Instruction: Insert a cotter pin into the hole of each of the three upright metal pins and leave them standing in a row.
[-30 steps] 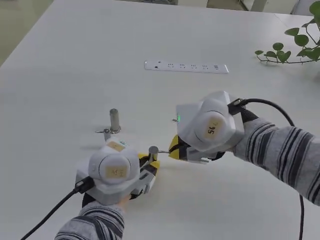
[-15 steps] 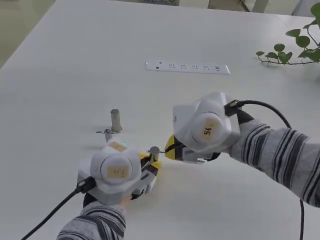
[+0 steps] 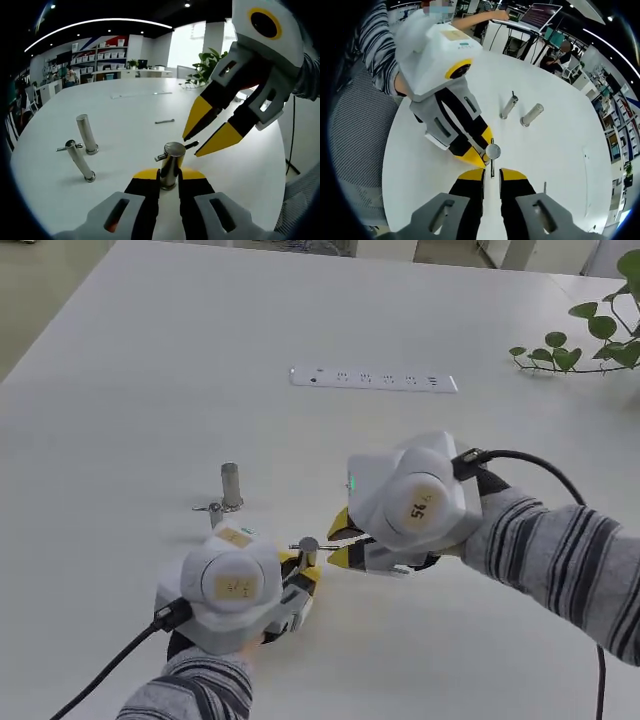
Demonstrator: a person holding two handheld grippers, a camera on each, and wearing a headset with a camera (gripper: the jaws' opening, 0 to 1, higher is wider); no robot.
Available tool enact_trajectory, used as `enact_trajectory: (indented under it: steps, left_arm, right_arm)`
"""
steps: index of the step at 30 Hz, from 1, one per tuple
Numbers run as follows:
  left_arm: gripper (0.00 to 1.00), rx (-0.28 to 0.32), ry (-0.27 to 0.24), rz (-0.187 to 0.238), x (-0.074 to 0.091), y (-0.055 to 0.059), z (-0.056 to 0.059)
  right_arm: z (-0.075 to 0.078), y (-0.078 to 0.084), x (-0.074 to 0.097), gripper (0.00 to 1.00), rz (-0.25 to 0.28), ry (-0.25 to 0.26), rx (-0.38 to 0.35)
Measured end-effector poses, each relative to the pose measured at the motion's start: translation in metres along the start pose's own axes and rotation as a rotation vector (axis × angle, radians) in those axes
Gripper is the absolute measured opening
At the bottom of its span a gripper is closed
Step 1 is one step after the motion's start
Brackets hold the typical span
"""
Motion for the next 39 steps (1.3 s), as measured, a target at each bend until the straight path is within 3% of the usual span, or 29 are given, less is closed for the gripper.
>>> enact_trajectory:
  steps: [13,39]
  left_arm:
    - [0.10,0.007,-0.002,-0.001,0.001,0.000,0.000]
    - [0.11,0.036,-0.018,0.000,-0.001,0.001,0.001]
  right_arm:
    - [-0.002,0.002,0.000,0.00,0.010,0.008,-0.026]
    - [-0.001,-0.007,-0.006,0.00,0.027,0.007,0.026]
Point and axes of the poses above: the centre of the closed fingertips' face, and the gripper's own axes: x roughly backward along the fingers, z roughly to its right, y roughly out of its underside, the point moved 6 cm from there along x, roughly backward along the fingers, and after that the axes turned 3 degrees about -z, right-handed, at the moved point
